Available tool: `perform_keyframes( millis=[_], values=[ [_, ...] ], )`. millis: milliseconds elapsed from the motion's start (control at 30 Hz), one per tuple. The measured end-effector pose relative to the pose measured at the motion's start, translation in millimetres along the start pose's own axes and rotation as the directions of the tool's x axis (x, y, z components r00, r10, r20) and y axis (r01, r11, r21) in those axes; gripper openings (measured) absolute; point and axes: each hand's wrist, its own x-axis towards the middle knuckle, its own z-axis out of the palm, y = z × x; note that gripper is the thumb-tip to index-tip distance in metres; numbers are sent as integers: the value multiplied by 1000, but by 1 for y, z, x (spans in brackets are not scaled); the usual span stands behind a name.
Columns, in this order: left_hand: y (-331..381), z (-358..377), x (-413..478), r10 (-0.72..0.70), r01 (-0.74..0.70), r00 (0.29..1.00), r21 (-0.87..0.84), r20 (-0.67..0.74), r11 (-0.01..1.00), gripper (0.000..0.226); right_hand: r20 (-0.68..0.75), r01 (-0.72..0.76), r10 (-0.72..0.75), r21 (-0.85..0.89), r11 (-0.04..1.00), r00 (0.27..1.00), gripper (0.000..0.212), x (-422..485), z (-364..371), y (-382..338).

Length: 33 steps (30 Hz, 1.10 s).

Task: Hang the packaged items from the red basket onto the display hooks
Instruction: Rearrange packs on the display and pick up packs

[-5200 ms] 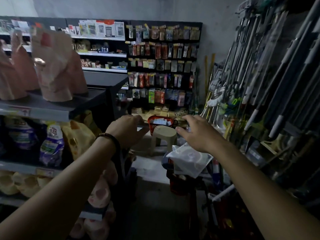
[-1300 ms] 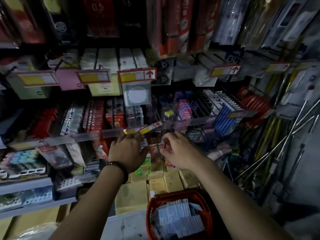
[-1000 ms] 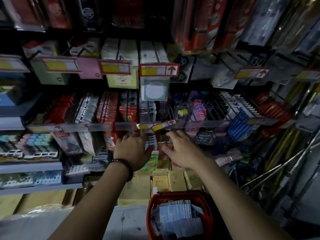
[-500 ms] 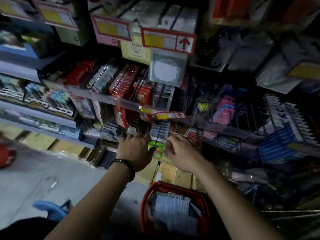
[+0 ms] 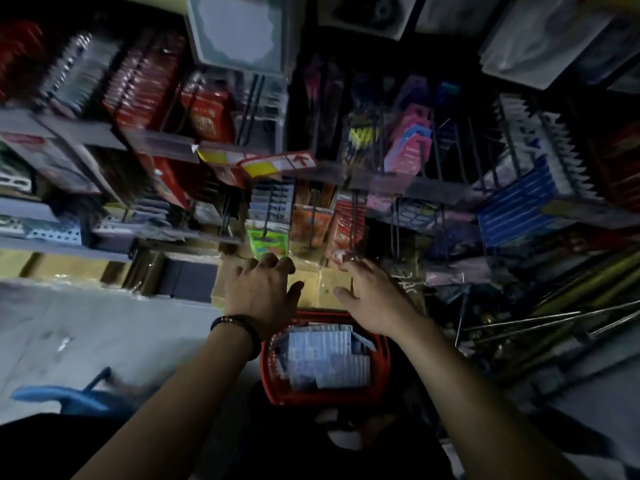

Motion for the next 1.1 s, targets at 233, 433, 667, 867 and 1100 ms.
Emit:
perform_keyframes(
  millis=[233, 433, 667, 867, 1100],
  values=[
    [39, 88, -6, -114, 114, 993, 16, 17, 993, 41, 141, 37, -28, -63, 997, 990, 51, 7, 49, 81],
    [52, 204, -3, -179, 179, 984, 46, -13, 983, 34, 204, 73, -61, -53, 996, 977, 51, 37, 124, 163],
    [50, 353, -9, -83, 88, 995, 117, -50, 989, 42, 137, 104, -102, -9, 994, 985, 45, 52, 244, 246],
    [53, 437, -76, -55, 57, 995, 25, -85, 998, 37, -39, 63, -61, 70, 996, 997, 50, -13, 331, 301],
    [60, 444, -136, -39, 47, 994, 76, -101, 996, 43, -102, 13, -7, 53, 999, 995, 46, -78, 349, 315]
  ],
)
